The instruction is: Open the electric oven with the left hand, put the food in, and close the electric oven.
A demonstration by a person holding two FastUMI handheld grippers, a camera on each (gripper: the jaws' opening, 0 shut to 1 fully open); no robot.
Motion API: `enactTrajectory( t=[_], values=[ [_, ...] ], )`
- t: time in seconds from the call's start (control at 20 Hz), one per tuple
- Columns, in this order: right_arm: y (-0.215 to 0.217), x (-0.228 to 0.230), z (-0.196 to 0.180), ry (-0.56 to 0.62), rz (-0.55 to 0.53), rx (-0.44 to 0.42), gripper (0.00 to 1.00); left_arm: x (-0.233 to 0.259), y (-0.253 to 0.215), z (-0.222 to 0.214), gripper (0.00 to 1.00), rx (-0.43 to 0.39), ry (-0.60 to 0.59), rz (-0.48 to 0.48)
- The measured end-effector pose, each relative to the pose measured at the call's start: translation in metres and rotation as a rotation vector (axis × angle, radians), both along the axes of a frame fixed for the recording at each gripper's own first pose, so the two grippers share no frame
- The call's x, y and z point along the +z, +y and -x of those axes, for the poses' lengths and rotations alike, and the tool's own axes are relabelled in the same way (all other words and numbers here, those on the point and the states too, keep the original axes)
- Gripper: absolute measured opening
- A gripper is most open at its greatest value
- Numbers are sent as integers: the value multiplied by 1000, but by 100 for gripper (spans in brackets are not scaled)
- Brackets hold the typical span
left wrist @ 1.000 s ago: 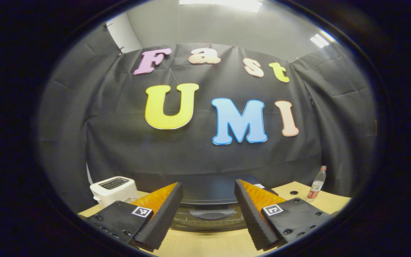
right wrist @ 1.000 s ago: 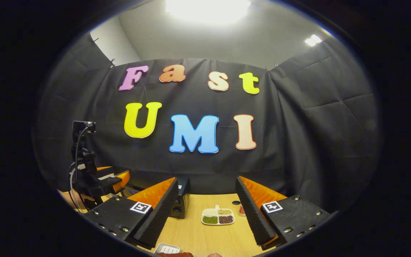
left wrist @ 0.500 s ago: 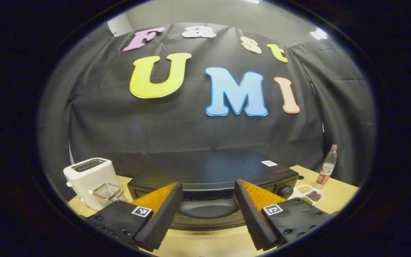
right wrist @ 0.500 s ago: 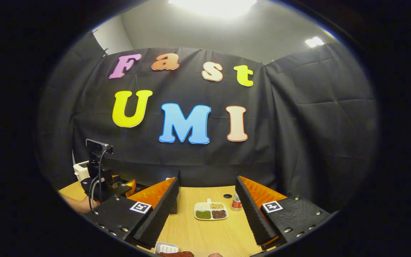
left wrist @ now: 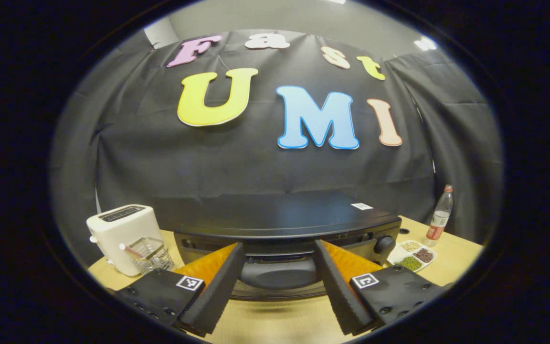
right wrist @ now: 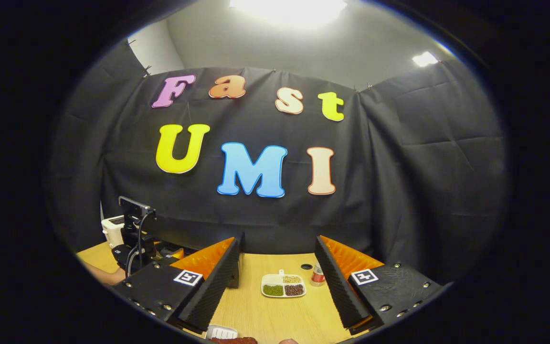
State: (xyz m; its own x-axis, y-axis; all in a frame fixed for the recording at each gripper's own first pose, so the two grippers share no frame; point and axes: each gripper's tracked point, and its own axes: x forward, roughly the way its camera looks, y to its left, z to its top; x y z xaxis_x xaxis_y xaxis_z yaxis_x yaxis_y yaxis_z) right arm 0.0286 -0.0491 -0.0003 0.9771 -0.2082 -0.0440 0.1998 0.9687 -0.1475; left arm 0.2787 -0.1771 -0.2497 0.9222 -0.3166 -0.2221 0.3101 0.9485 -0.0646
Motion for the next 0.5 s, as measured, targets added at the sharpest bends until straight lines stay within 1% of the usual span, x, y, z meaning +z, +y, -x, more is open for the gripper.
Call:
enactTrajectory(
  t=[0.05,0.25,0.3,0.35,0.5],
  values=[
    [0,2,1,-3,2,7,97,0,0,5,100,1,-3,-6],
    [0,6,7,-10,1,36,97,-7,6,30,94,13,18,-15],
    [0,5,9,-4,3,46,97,-11,7,37,94,16,27,-20],
    [1,4,12,0,5,58,97,-14,8,44,97,18,29,-24],
    [-4,3,20,6,23,80,97,-26,12,63,96,33,48,-27]
  ],
)
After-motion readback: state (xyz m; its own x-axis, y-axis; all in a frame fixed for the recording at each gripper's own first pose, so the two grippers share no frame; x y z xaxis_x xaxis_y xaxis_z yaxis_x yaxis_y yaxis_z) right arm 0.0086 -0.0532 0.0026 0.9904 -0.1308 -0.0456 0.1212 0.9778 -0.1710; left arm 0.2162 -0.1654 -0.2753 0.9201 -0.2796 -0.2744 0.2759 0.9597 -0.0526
